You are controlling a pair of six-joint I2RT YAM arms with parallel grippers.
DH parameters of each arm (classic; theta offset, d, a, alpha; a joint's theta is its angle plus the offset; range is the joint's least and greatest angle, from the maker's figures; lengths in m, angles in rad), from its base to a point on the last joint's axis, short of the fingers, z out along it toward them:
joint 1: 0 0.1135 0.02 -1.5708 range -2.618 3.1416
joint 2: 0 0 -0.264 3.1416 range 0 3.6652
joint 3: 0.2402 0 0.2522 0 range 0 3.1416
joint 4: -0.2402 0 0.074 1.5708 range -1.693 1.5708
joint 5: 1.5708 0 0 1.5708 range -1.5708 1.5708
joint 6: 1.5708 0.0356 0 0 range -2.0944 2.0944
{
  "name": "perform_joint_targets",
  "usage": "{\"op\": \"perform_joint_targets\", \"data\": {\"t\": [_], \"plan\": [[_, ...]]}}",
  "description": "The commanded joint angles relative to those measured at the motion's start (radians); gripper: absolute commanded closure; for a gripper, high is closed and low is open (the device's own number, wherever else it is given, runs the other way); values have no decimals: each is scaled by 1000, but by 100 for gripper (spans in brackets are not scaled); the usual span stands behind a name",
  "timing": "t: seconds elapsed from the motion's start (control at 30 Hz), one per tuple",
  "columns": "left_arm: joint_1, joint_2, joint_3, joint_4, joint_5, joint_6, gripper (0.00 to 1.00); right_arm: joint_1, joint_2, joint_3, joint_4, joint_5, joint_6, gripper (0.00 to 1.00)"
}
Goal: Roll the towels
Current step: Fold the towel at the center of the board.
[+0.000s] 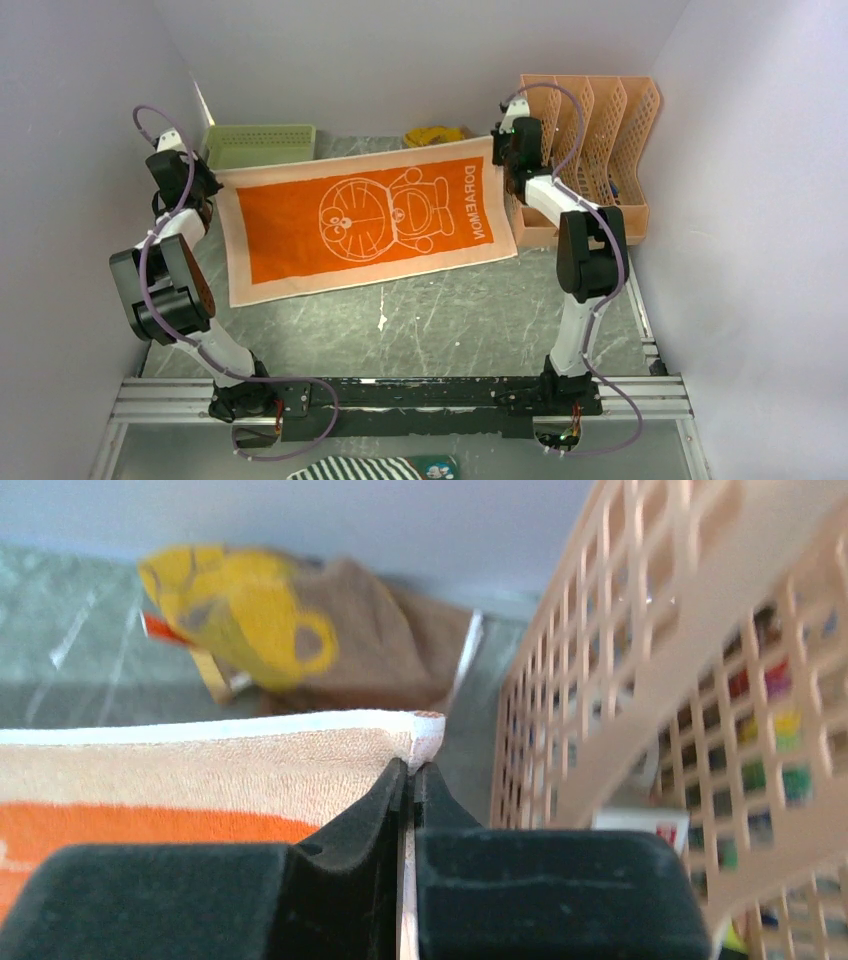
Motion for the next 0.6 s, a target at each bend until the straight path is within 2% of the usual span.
{"op": "perform_joint_targets", "data": {"t": [0.0, 0.13, 0.27, 0.57], "plan": [[23, -100, -116, 130, 16, -21, 93, -17, -129, -224, 246, 14, -56, 100], [23, -234, -307, 154, -16, -105, 93, -17, -188, -343, 264, -12, -60, 98], [20, -356, -438, 64, -40, -214, 93, -17, -238, -409, 177, 27, 0, 100], [19, -613, -614, -122, -148, -327, 93, -17, -341, -613, 127, 136, 160, 100]]}}
